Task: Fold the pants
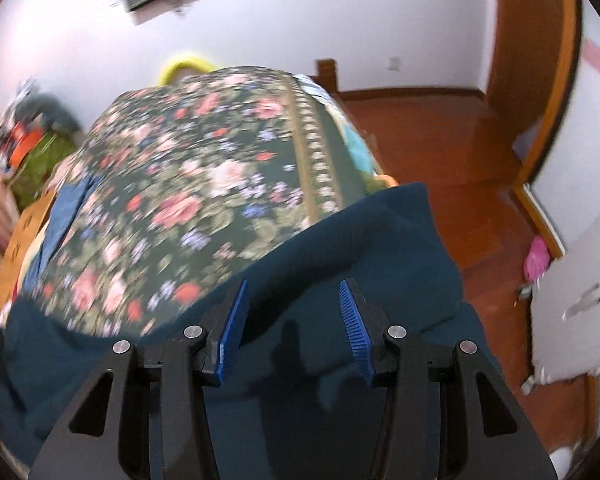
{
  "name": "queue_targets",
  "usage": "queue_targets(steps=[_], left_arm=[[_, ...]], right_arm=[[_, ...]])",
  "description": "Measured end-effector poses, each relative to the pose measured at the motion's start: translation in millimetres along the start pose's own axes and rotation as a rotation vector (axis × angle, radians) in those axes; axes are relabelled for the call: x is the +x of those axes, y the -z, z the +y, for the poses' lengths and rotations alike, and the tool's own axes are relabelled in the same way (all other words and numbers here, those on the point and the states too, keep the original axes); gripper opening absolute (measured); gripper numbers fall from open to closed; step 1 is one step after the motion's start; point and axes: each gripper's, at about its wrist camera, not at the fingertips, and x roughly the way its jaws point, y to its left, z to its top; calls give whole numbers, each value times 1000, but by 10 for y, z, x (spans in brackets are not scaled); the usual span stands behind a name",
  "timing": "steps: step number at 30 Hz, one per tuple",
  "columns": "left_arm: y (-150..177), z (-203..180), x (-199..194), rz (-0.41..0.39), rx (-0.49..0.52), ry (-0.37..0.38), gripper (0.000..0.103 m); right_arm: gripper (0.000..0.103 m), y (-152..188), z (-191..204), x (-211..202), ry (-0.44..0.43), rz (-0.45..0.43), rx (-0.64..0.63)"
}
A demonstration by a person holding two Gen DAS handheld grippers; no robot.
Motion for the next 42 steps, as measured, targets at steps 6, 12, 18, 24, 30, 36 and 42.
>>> queue_targets(steps=[6,12,18,24,30,36,42], left_arm=[[-35,-318,214,43,58,4,62],[-7,-452,250,49,91,-12,62],[7,-481,242,53,97,-23,62],[45,-505,238,73,92,-23,63],[121,-515,139,89,75,11,63],[237,-552,34,84,88,9,64],[329,-565,39,72,99,-7,70]], right_arm=[[54,-97,29,369,-38,44,43],[48,-2,21,593,-37,69,29],[12,110,-84,378,-67,56,20],[11,178,-165,-139,-59,3,-11],[11,391,-283,-542,-48,-14,-21],[11,791,-373,-736,-30,-2,6],[11,1194,-512,-713,-8,28,87]])
